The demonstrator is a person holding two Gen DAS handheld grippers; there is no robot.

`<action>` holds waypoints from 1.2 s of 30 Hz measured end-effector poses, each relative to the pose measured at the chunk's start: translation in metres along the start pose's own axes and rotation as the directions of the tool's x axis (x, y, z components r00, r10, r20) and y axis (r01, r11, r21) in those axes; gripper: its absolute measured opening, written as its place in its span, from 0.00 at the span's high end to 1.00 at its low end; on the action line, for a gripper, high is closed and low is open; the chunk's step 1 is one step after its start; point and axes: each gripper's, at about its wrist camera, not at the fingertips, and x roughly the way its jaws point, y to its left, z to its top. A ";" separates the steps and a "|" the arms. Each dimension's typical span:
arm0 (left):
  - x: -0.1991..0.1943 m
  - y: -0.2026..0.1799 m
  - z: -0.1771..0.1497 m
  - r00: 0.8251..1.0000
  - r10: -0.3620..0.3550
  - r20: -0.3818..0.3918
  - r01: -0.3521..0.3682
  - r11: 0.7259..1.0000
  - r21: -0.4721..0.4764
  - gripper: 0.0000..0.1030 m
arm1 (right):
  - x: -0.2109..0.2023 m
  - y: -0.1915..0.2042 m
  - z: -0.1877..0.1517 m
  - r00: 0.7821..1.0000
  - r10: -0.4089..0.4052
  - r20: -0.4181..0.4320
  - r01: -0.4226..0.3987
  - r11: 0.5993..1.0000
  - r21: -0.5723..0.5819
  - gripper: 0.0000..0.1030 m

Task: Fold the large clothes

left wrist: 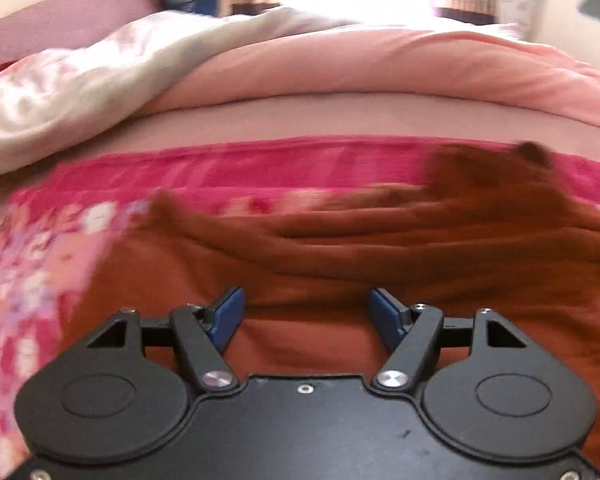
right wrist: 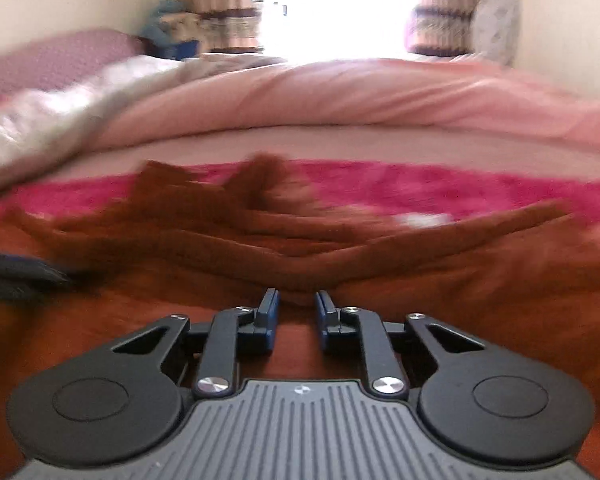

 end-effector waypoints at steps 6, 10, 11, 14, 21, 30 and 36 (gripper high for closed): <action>-0.020 0.077 0.000 1.000 0.004 -0.012 -0.006 0.990 -0.141 0.40 | -0.028 -0.070 -0.006 0.998 -0.067 -0.007 0.067 0.987 0.145 0.80; -0.064 0.071 -0.017 1.000 -0.026 0.000 0.026 0.989 -0.146 0.38 | -0.073 -0.046 -0.007 0.997 0.025 0.079 -0.037 0.988 0.147 0.65; -0.073 0.063 -0.022 0.998 -0.059 -0.001 0.059 0.988 -0.145 0.38 | -0.079 -0.036 -0.007 0.993 0.067 0.096 -0.081 0.986 0.143 0.65; -0.094 0.039 -0.038 0.984 -0.178 -0.009 0.174 0.970 -0.168 0.33 | -0.089 -0.001 -0.009 0.976 0.191 0.106 -0.204 0.971 0.128 0.64; -0.082 -0.026 -0.081 0.997 -0.073 0.024 0.073 0.997 -0.001 0.27 | -0.073 0.053 -0.032 0.975 0.220 0.004 -0.220 0.975 0.044 0.63; -0.065 -0.004 -0.087 0.994 -0.073 0.083 0.075 0.997 -0.023 0.11 | -0.061 0.051 -0.049 0.978 0.206 0.007 -0.206 0.977 0.048 0.63; -0.092 0.046 -0.084 0.996 -0.008 0.089 0.016 0.996 -0.092 0.14 | -0.111 0.027 -0.049 0.985 0.168 0.041 -0.170 0.984 0.049 0.63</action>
